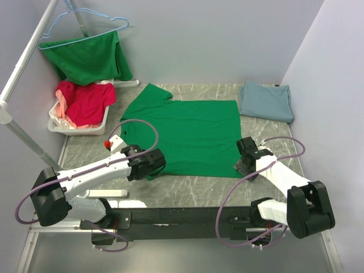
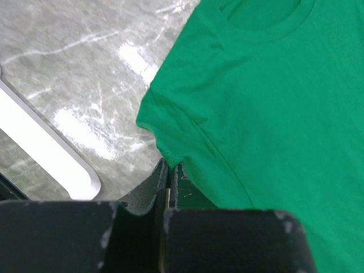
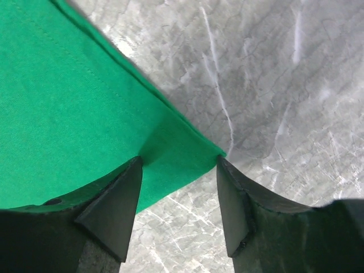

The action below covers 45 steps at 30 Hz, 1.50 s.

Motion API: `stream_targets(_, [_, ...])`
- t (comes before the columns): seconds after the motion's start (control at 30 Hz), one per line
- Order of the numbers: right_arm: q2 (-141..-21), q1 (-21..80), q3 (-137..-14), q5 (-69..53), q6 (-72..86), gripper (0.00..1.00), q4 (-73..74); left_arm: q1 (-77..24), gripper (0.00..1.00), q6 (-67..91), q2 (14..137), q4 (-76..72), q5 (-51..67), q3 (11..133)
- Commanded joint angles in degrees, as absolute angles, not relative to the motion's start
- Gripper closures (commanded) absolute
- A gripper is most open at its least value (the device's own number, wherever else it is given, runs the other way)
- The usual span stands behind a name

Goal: Fold and stack the t-shirts
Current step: Fold the tshirt

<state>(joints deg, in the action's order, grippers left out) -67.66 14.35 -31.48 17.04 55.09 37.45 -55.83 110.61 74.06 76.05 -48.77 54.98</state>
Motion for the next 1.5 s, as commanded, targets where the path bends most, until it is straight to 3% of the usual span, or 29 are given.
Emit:
stream_targets(0.0, [-70.04, 14.06, -31.11, 19.42, 57.39, 0.42, 38.41, -54.67, 0.99, 108.55, 73.47, 78.4, -52.03, 56.95])
stream_targets(0.13, [-71.72, 14.06, -31.2, 19.34, 57.57, 0.62, 37.97, -53.79, 0.99, 107.93, 73.83, 78.4, -52.82, 57.83])
stream_targets(0.27, [-71.89, 14.06, -30.94, 18.9, 57.39, 0.74, 37.35, -53.09, 0.99, 107.49, 73.3, 78.4, -53.26, 58.01])
stream_targets(0.57, [-67.95, 14.06, -30.41, 18.28, 57.13, 0.79, 37.88, -50.1, 0.99, 104.95, 72.07, 78.4, -54.75, 58.45])
stream_targets(0.8, [-64.16, 13.98, -32.34, 18.98, 56.6, 1.0, 39.81, -46.85, 0.99, 102.92, 72.24, 78.49, -57.65, 61.6])
stream_targets(1.47, [-75.05, 9.85, -48.77, 20.13, 49.84, 1.0, 35.95, -40.78, 0.99, 91.94, 87.45, 72.25, -61.7, 74.18])
